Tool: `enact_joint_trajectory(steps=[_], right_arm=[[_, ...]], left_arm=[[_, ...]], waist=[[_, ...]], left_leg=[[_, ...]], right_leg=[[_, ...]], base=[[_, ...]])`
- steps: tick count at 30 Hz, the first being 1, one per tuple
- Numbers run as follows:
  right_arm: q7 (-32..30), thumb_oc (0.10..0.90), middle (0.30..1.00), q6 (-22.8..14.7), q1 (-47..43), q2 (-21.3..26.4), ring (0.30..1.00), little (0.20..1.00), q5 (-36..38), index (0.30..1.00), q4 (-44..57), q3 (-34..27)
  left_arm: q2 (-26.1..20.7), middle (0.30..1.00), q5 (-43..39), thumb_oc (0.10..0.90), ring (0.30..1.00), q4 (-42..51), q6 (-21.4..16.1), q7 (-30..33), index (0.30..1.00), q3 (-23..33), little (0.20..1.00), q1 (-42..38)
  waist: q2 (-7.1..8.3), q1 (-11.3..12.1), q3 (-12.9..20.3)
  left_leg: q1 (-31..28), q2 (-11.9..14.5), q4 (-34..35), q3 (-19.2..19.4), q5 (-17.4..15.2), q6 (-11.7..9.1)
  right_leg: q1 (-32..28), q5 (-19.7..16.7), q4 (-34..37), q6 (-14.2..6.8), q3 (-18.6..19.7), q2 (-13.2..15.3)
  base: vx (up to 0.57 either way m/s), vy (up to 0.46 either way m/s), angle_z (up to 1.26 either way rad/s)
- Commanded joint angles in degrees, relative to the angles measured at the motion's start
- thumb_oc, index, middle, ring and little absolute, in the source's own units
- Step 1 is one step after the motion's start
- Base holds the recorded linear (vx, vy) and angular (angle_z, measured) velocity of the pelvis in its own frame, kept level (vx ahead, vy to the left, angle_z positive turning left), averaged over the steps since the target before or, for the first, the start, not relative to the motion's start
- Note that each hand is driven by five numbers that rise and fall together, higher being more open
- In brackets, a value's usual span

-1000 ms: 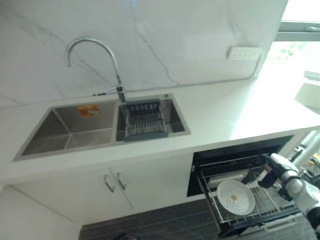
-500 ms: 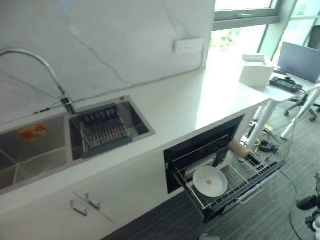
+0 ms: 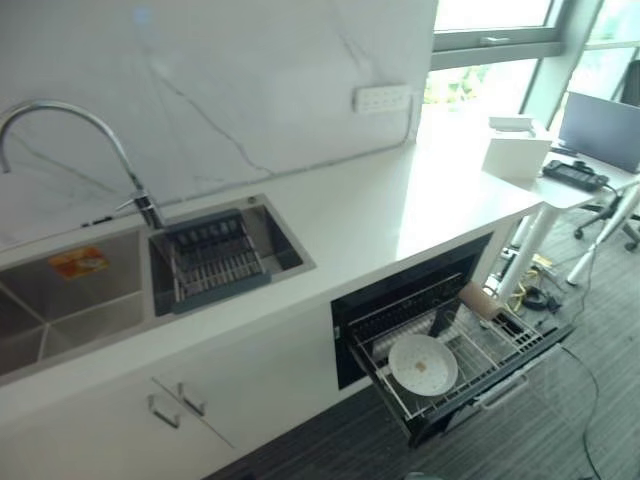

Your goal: Place the dishes in the dishwasher.

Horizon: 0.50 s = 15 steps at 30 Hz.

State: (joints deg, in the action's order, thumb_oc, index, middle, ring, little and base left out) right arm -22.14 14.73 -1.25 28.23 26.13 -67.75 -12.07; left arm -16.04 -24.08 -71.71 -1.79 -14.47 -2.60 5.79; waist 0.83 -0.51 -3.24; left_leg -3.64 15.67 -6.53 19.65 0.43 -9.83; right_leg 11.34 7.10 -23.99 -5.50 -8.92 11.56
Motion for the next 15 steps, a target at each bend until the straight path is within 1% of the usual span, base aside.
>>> enact_joint_trajectory(steps=[1, 3, 4, 6, 7, 8, 10, 15], right_arm=[[-4.15, 0.400, 0.300, -7.12, -7.04, 3.12, 0.300, 0.300, 10.47, 0.300, -1.43, -3.18], [-4.55, 0.400, 0.300, -7.48, -7.95, 2.73, 0.300, 0.300, 13.47, 0.300, -3.02, -3.66], [-4.79, 0.400, 0.300, -7.89, -8.60, 2.19, 0.300, 0.300, 17.91, 0.300, -4.39, -4.48], [-4.55, 0.400, 0.300, -8.55, -9.13, 1.21, 0.300, 0.300, 22.84, 0.300, -5.54, -5.26], [-2.73, 0.400, 0.300, -9.16, -9.50, 0.50, 0.300, 0.300, 25.51, 0.300, -6.08, -5.82], [-0.98, 0.400, 0.300, -8.61, -9.79, -0.13, 0.300, 0.300, 28.23, 0.300, -5.96, -6.13], [0.03, 0.400, 0.300, -8.86, -9.98, -0.98, 0.300, 0.300, 29.31, 0.300, -6.02, -6.17], [1.56, 0.400, 0.300, -7.47, -10.71, -1.81, 0.300, 0.300, 26.50, 0.300, -7.48, -4.98]], left_arm=[[-0.91, 0.900, 1.00, 0.800, 0.900, -0.50, -2.16, -2.12, 0.900, -1.14, 0.900, -1.24], [-0.93, 0.900, 0.89, 0.800, 0.900, -1.13, -2.20, -2.26, 0.900, -1.19, 0.900, -1.54], [-0.94, 0.900, 1.01, 0.800, 0.900, -1.81, -2.23, -2.44, 0.900, -1.21, 0.900, -1.76], [-0.78, 0.900, 1.10, 0.800, 0.900, -2.61, -2.61, -2.47, 0.900, -1.27, 0.900, -1.75], [-0.66, 0.900, 1.09, 0.800, 0.900, -3.02, -2.67, -2.35, 0.900, -1.30, 0.900, -1.79], [-0.61, 0.900, 1.10, 0.800, 0.900, -3.26, -2.81, -2.26, 0.900, -1.13, 0.900, -1.72], [-0.57, 0.900, 1.01, 0.800, 0.900, -3.66, -3.08, -2.16, 0.900, -0.82, 0.900, -1.48], [-0.57, 0.900, 1.01, 0.800, 0.900, -4.36, -3.17, -1.93, 0.900, -0.03, 0.900, -1.38]], waist=[[1.26, 1.44, -1.58], [1.14, 1.85, -1.47], [0.96, 2.33, -1.20], [0.82, 2.89, -0.94], [0.68, 3.28, -0.79], [0.61, 3.52, -0.70], [0.61, 3.76, -0.55], [0.50, 5.08, -0.24]], left_leg=[[1.97, -1.06, -10.66, -2.77, -11.73, 4.48], [1.95, -1.23, -10.66, -3.08, -11.86, 4.51], [1.98, -1.37, -10.66, -3.42, -11.95, 4.50], [2.04, -1.61, -10.66, -3.89, -12.02, 4.48], [2.09, -1.72, -10.66, -4.21, -12.10, 4.44], [2.09, -1.80, -10.66, -4.41, -12.18, 4.43], [2.10, -1.94, -10.66, -4.67, -12.29, 4.41], [2.31, -2.33, -10.66, -5.79, -12.32, 4.38]], right_leg=[[-7.41, 0.13, 6.80, -1.87, -4.22, 0.28], [-7.54, 0.24, 6.80, -1.86, -4.36, 0.32], [-7.70, 0.34, 6.80, -1.86, -4.50, 0.40], [-7.93, 0.44, 6.80, -1.86, -4.68, 0.51], [-8.07, 0.51, 6.80, -1.86, -4.83, 0.60], [-8.15, 0.55, 6.80, -1.87, -4.98, 0.72], [-8.25, 0.63, 6.80, -1.88, -5.12, 0.81], [-8.71, 0.80, 6.80, -1.99, -5.41, 1.30]], base=[[0.04, 0.004, 0.05], [0.05, 0.008, 0.17], [0.06, 0.012, 0.18], [0.07, 0.013, 0.09], [0.06, 0.012, 0.10], [0.05, 0.010, 0.12], [0.04, 0.003, 0.05], [0.04, 0.002, 0.10]])
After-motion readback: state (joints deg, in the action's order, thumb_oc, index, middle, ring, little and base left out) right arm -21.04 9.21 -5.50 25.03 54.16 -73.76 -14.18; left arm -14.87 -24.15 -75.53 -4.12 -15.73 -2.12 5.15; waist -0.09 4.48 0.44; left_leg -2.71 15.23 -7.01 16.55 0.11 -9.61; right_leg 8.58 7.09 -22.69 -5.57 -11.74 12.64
